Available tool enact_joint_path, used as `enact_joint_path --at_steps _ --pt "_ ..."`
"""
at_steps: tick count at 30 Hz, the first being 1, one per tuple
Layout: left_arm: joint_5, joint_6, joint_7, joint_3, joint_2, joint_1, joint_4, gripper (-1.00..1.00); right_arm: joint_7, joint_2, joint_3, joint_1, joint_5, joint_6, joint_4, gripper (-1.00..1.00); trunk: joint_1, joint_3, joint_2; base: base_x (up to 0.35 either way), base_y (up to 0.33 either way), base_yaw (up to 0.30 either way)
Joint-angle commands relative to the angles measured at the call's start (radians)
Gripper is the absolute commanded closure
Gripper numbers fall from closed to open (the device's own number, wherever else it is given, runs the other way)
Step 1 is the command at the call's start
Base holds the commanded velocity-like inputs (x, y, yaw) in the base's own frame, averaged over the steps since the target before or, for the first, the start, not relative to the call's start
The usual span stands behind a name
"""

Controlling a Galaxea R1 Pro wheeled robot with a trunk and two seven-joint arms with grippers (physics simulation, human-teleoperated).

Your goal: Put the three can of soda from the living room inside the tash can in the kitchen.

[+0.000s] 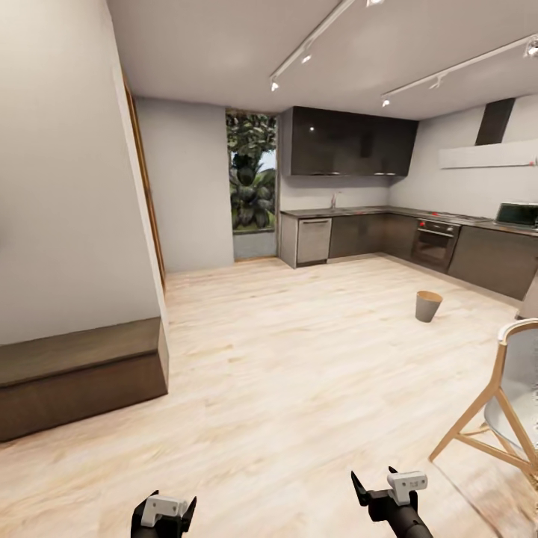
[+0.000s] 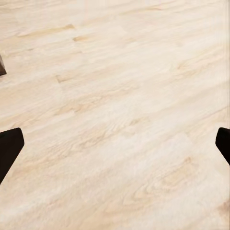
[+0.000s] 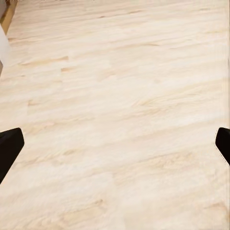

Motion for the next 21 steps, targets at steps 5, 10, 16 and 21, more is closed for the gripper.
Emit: enact_joint_path --at_steps 5,10,16,21 --pt "0.0 0.0 0.0 0.0 0.0 0.0 0.0 -1.0 0.0 0.0 0.0 0.0 0.0 0.0 -0.001 -1.0 0.0 0.001 0.0 0.31 0.076 -0.205" --pt "0.0 0.0 0.0 0.0 -0.001 0.0 0.0 -1.0 0.001 0.0 0.0 0.0 0.0 0.0 -0.001 -1.0 0.0 0.001 0.0 0.31 0.087 -0.132" --pt "0.0 0.0 0.0 0.0 -0.001 0.0 0.0 -1.0 0.0 0.0 0.0 0.0 0.0 0.0 -0.001 -1.0 0.0 0.001 0.0 0.31 0.1 -0.042" --pt "0.0 0.0 0.0 0.0 -0.001 0.0 0.0 -1.0 0.001 0.0 0.0 0.0 0.0 0.0 -0.001 -1.0 0.0 0.001 0.0 0.31 0.105 -0.008"
